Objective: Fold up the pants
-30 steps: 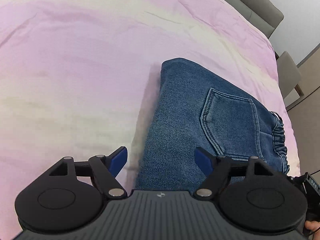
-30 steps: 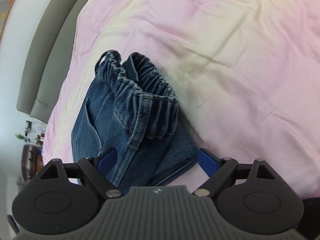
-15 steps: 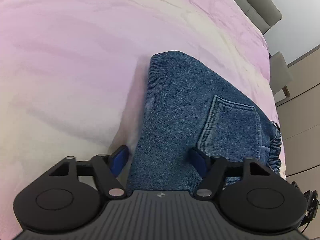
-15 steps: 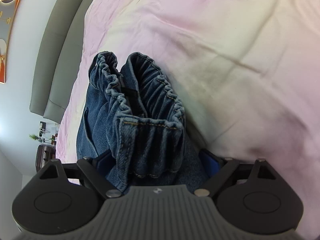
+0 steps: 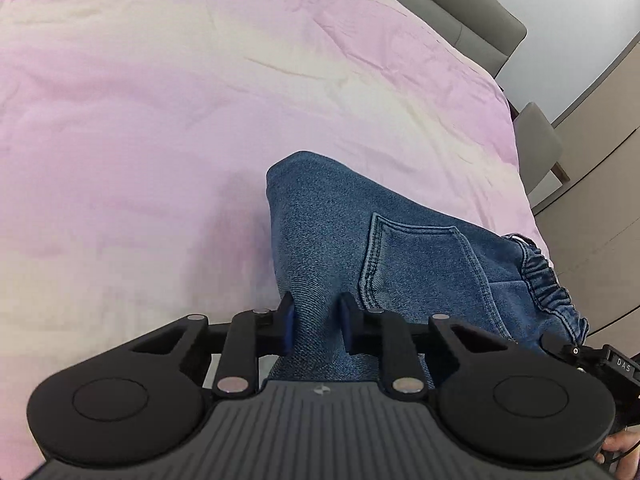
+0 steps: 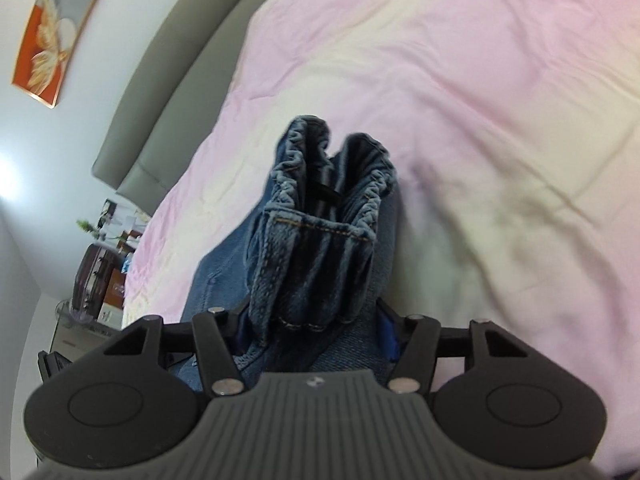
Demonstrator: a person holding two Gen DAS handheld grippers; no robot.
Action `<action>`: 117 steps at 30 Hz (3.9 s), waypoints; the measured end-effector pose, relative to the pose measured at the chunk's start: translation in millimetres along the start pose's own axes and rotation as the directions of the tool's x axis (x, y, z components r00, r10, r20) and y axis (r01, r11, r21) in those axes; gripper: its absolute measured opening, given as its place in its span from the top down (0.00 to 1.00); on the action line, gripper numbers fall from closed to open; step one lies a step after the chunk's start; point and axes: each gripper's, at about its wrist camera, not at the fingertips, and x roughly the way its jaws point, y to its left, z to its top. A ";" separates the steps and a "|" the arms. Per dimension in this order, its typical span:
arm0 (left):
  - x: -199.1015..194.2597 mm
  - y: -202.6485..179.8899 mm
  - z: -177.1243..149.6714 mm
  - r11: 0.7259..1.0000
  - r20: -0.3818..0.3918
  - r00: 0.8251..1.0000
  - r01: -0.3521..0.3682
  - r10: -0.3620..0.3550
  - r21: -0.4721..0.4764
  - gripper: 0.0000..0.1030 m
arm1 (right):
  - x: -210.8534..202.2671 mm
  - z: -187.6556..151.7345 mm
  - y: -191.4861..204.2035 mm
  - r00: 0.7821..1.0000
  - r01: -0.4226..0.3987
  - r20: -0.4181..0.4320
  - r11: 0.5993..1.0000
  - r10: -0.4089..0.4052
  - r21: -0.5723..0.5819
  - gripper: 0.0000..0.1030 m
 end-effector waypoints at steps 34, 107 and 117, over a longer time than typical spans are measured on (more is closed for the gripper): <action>-74.3 177.4 6.6 0.916 0.027 0.923 -0.385 0.385 0.115 0.75 | 218.5 -134.7 145.5 0.958 -0.042 -0.285 0.988 -0.002 -0.148 0.43; -180.1 -56.1 -177.2 0.793 0.406 0.776 -0.584 0.483 0.172 0.11 | -28.3 -225.6 201.2 0.980 0.188 0.186 0.631 -0.070 -0.753 0.05; -183.8 -56.8 -176.2 0.790 0.404 0.775 -0.587 0.486 0.175 0.11 | -30.5 -223.4 200.1 0.988 0.147 0.148 0.649 -0.053 -0.746 0.05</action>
